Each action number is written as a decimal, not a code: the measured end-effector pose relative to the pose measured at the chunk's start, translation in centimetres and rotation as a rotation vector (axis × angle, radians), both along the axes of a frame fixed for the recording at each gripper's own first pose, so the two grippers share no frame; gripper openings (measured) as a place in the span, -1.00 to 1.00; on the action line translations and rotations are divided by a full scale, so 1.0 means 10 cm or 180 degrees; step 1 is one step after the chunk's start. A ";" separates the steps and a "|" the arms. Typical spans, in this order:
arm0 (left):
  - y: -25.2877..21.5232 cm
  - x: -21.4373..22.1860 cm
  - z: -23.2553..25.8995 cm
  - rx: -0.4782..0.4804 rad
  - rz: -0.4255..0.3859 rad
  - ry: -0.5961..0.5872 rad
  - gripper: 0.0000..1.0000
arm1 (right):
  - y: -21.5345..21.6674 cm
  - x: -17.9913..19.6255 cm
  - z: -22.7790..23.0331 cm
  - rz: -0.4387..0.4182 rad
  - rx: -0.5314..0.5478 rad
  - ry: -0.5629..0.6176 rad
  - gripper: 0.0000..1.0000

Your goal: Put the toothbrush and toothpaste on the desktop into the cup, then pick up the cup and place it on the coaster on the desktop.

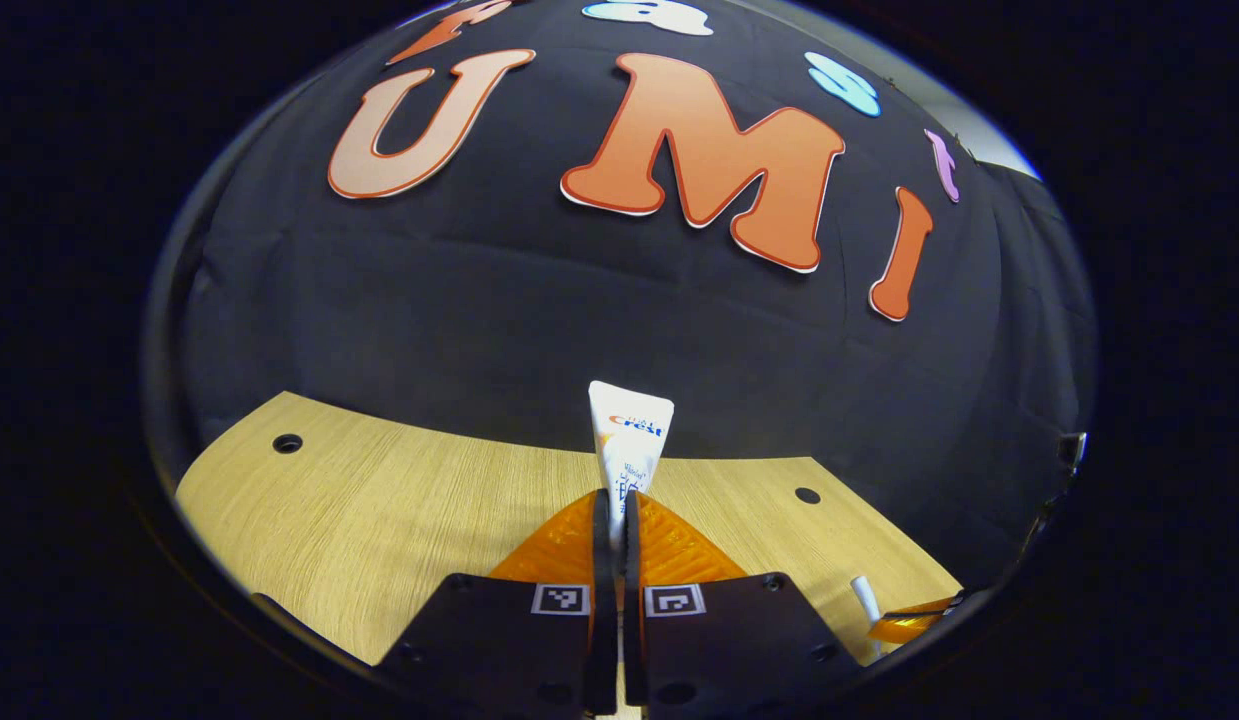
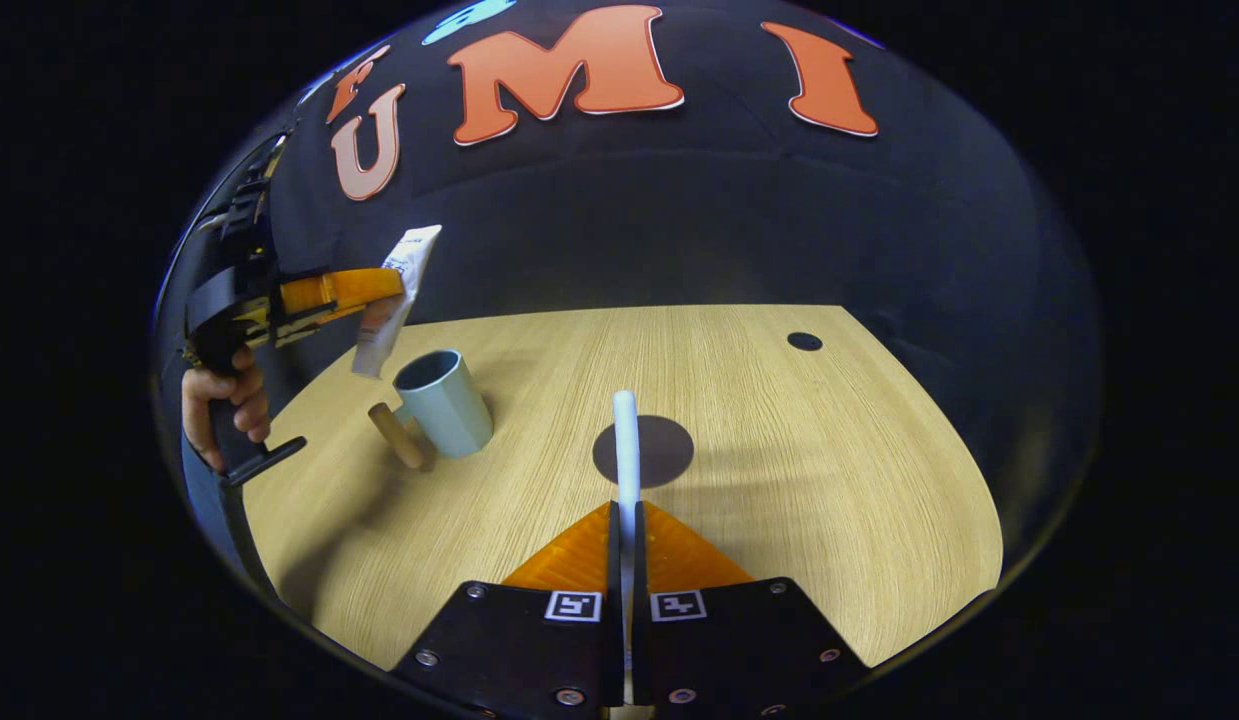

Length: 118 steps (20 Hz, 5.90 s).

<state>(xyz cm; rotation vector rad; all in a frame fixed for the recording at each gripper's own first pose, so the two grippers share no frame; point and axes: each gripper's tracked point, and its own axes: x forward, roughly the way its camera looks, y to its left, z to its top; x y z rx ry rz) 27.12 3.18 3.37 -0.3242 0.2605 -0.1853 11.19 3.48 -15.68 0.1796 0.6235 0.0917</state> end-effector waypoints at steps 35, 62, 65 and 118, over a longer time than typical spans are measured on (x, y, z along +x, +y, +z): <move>0.62 -0.58 -0.38 0.0342 0.0048 0.0041 0.84 | 1.19 0.90 1.15 0.0281 0.0513 -0.1181 -0.93; 0.84 -0.78 -0.80 0.0498 0.0119 0.0137 0.99 | 1.99 1.70 1.27 0.0636 0.0892 -0.2466 -0.86; 0.78 -0.74 -0.76 0.0524 0.0077 0.0138 0.99 | 1.84 1.64 1.27 0.0586 0.0968 -0.2458 -0.82; -0.10 -0.49 -1.04 0.1766 -0.1440 0.2680 0.00 | -0.34 0.01 1.63 0.0176 0.0131 -0.2688 0.68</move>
